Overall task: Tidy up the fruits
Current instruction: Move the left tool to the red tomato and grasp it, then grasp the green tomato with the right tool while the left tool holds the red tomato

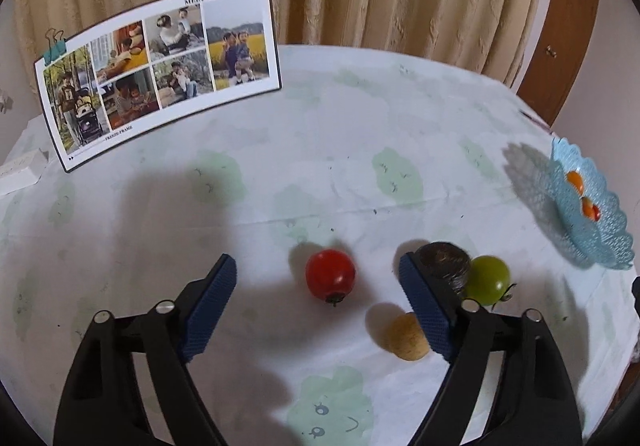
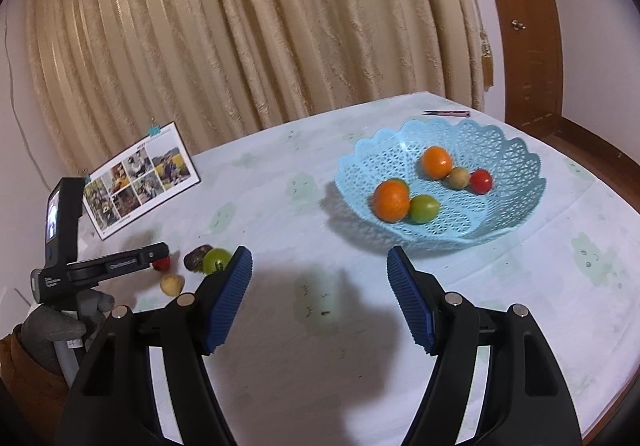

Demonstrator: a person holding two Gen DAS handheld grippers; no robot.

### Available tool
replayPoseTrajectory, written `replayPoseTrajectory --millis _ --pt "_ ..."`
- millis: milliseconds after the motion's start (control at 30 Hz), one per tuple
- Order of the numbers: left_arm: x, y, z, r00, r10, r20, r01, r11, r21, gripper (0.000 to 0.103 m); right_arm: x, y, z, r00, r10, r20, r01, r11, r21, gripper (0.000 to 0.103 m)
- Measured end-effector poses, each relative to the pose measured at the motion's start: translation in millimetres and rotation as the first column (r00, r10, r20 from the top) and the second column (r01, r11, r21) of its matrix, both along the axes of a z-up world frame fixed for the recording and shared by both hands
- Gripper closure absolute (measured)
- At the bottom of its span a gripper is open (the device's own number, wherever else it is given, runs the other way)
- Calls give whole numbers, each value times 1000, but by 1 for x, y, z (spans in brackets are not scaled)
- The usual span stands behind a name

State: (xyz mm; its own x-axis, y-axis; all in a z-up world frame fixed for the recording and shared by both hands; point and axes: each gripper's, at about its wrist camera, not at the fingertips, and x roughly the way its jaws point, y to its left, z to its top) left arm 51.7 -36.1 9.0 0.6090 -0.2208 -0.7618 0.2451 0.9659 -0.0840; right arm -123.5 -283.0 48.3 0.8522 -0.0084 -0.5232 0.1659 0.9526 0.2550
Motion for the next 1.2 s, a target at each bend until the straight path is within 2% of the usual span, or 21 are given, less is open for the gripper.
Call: replayPoseTrajectory --millis 133,200,267,333,400,500,600,700,967,1133,1200 --pt "5 1 -9 999 9 -34 -8 1000 15 45 4 4 -5 1000 15 -18 -15 1000 -6 31" --pt "7 2 -14 999 9 -51 -8 1000 14 50 5 4 -7 999 19 -26 -19 1000 -3 31" --pt "6 1 -14 999 5 -43 -5 1000 16 54 8 4 -9 999 32 -37 -32 999 4 31" --pt "3 -1 -14 999 -21 -38 21 1000 4 68 12 6 -11 997 52 -50 -51 999 9 31" --pt "-1 -5 -13 999 -40 -26 41 999 14 75 15 10 -12 996 67 -64 -67 998 3 31" --pt "-4 -5 -9 999 -47 -18 47 999 10 75 18 19 -14 992 102 -79 -103 995 -11 31" --pt "-11 -4 3 999 -32 44 30 999 35 75 23 29 -14 985 143 -94 -146 989 -29 31" --pt "-17 1 18 996 -23 86 22 1000 17 75 31 38 -13 977 183 -112 -188 981 -42 31" --pt "-28 14 43 990 10 143 -6 999 -31 75 63 67 -17 939 291 -181 -307 950 -66 31" --pt "-32 17 49 987 16 159 -9 999 -45 75 90 80 -30 909 346 -233 -365 930 -42 31" --pt "-32 20 51 987 24 161 -16 999 -51 75 101 85 -36 895 369 -249 -391 919 -42 35"
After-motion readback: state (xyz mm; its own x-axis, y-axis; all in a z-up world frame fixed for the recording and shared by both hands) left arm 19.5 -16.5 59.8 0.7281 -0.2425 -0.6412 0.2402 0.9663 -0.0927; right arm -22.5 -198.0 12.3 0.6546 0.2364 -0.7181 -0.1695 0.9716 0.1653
